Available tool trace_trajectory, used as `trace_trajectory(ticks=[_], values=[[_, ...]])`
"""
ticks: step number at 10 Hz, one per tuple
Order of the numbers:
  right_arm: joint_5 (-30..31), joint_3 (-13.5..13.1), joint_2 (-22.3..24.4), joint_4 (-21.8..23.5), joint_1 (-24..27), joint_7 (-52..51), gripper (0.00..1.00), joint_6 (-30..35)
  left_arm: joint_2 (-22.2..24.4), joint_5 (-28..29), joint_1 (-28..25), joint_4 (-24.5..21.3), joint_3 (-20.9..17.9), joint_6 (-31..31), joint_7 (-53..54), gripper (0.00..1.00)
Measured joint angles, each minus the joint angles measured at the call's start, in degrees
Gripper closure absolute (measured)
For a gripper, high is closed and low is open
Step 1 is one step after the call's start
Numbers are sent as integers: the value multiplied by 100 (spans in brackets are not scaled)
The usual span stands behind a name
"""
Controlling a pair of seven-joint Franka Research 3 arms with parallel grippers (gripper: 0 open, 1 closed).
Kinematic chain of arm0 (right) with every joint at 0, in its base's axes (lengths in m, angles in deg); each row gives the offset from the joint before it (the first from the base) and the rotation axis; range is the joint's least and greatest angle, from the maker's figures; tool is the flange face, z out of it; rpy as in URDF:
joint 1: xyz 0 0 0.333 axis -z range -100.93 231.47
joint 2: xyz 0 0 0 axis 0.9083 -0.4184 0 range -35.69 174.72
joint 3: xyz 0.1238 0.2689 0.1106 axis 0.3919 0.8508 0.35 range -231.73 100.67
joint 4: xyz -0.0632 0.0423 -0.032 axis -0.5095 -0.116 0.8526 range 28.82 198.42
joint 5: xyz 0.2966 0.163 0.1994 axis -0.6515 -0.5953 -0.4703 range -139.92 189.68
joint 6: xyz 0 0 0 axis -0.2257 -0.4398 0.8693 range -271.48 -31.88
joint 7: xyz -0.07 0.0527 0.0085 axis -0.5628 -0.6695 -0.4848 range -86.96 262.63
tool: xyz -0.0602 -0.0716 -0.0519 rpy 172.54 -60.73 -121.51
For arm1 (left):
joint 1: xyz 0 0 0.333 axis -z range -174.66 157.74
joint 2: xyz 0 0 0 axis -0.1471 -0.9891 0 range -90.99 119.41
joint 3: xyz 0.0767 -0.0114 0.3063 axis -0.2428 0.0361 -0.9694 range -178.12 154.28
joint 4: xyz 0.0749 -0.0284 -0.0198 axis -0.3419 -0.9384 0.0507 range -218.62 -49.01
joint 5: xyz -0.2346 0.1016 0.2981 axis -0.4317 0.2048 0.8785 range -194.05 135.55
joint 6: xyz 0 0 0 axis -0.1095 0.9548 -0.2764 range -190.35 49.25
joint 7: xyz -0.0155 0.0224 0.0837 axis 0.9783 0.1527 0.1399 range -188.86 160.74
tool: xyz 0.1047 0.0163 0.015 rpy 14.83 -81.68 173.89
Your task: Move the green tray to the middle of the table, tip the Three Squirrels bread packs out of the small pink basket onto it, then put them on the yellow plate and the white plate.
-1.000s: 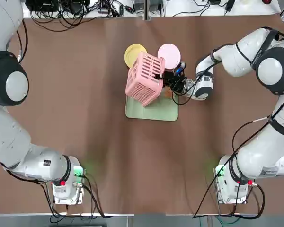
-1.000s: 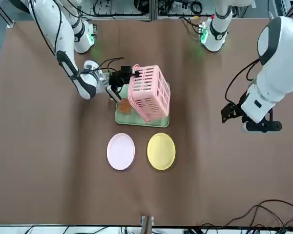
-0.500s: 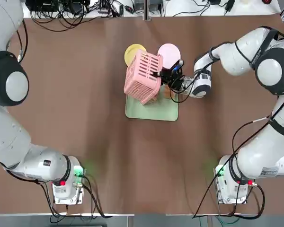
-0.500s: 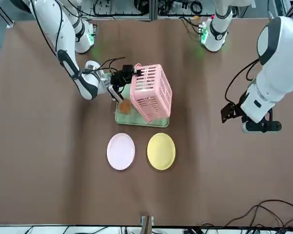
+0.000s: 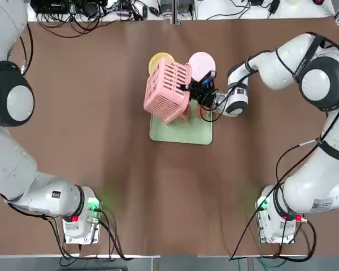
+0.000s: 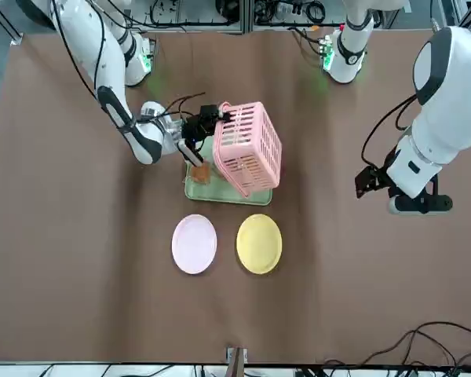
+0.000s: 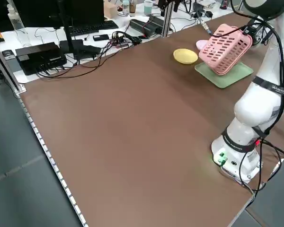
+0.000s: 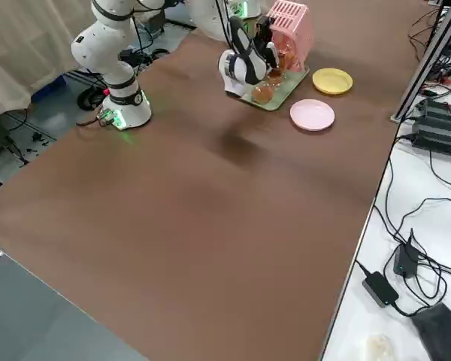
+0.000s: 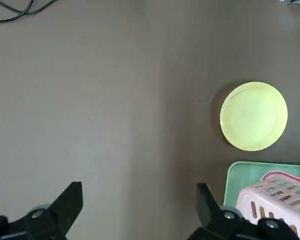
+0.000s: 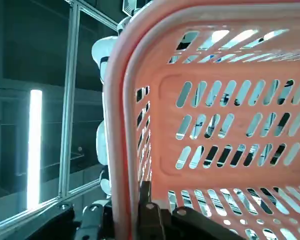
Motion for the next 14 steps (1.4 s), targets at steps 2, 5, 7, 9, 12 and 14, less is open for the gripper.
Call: trace_trajectory(ticks=[2,5,7,9,12,14], values=[[-2,-1,-137,-148,-29,-2,93,119,0,0,0,0,0,0,0,0],[-2,-1,-159,-251,-43,-4,93,136,0,0,0,0,0,0,0,0],[-6,-1,-172,-356,-76,-5,93,130,0,0,0,0,0,0,0,0],[-82,-1,-203,-485,-134,-4,93,122,0,0,0,0,0,0,0,0],[-202,-1,-254,-600,-227,-4,93,114,0,0,0,0,-2,0,0,0],[-209,-1,-340,-707,-269,-5,93,59,0,0,0,0,-2,0,0,0]])
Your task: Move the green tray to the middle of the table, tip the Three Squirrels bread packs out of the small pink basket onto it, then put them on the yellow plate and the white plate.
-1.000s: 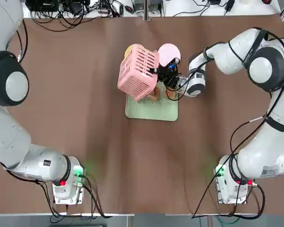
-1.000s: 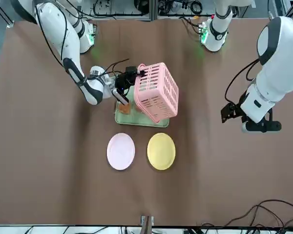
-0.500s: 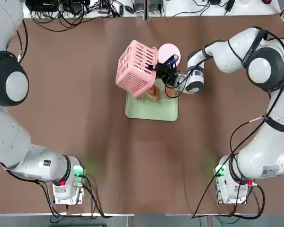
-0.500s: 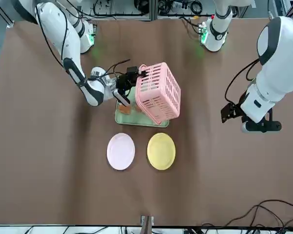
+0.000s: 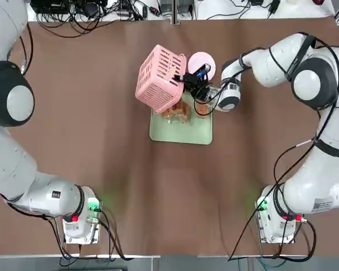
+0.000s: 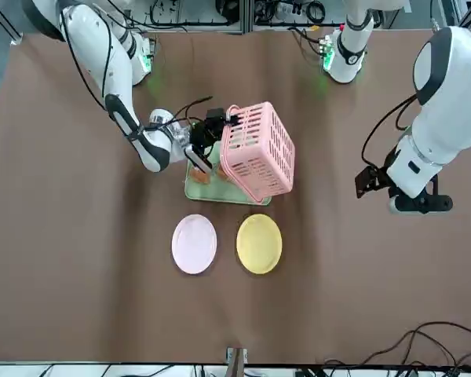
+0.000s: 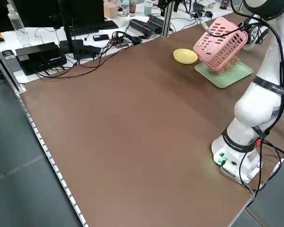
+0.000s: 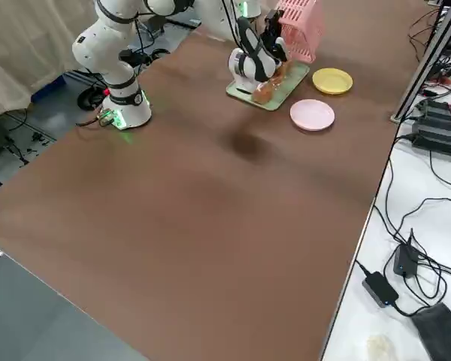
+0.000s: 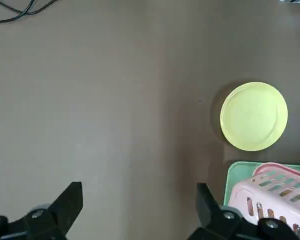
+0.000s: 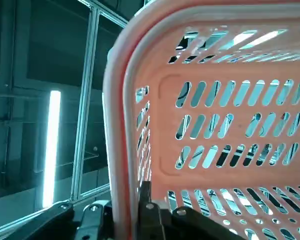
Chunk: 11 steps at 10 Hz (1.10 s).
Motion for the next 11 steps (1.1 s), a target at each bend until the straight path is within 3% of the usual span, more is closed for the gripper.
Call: trace_trajectory(ticks=[11], values=[[-192,1,-292,-258,-314,1,93,-224,0,0,-1,2,-6,0,0,0]])
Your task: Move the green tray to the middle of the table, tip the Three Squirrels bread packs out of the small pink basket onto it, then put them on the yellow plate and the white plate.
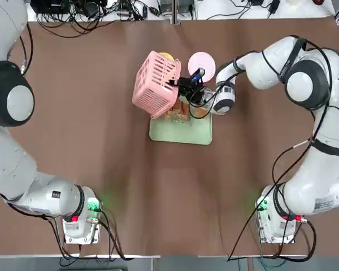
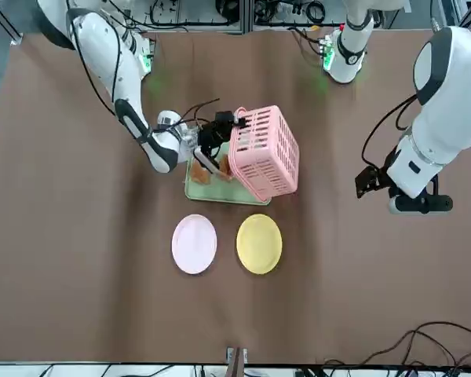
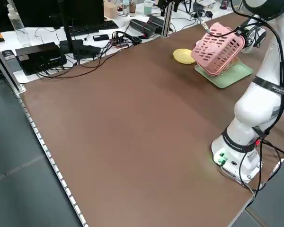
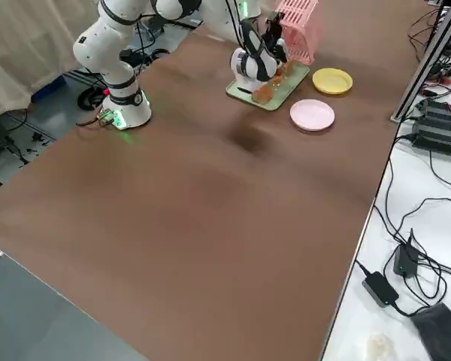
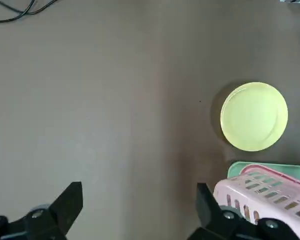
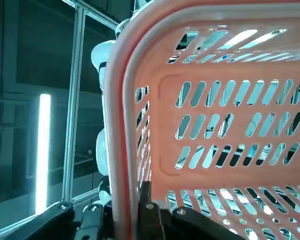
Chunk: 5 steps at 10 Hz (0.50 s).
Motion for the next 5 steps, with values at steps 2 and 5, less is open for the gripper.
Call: trace_trajectory(ticks=[2,5], values=[[-56,7,-11,-71,-52,1,93,-56,0,0,-3,0,-9,0,0,0],[-235,128,-13,-159,-90,1,93,-177,0,0,-3,0,-9,0,0,0]])
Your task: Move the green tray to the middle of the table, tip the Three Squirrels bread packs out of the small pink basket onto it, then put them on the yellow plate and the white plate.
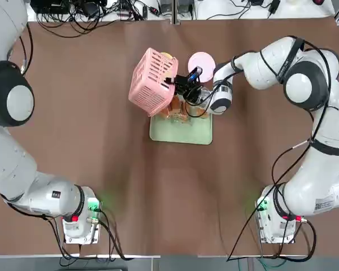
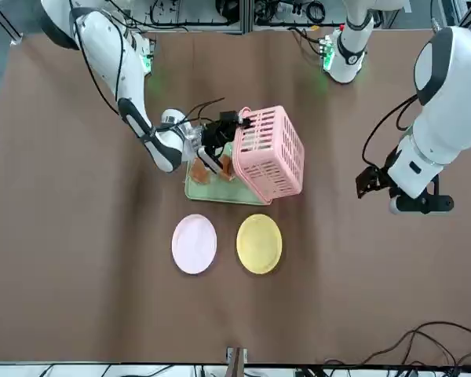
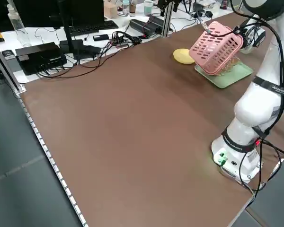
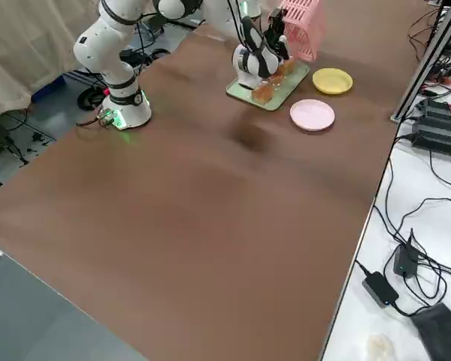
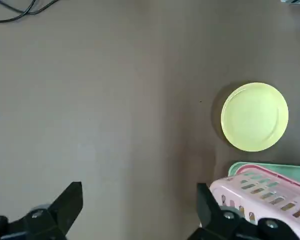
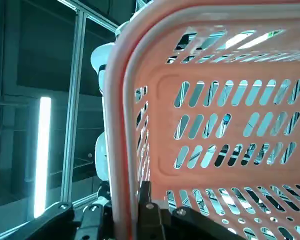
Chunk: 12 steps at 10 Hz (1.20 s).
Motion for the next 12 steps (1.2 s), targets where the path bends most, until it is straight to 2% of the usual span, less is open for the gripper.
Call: trace_trajectory(ticks=[4,7,10,12], values=[[-156,137,-1,-130,-23,15,93,-114,0,0,-33,17,-15,0,0,0],[-197,144,56,-163,5,275,93,-129,0,57,-66,49,-28,0,9,0],[-204,145,566,-98,135,765,93,-420,-4,316,-59,15,-23,40,119,0],[-239,145,1079,77,258,1037,93,-903,-173,622,-21,-119,5,89,257,0]])
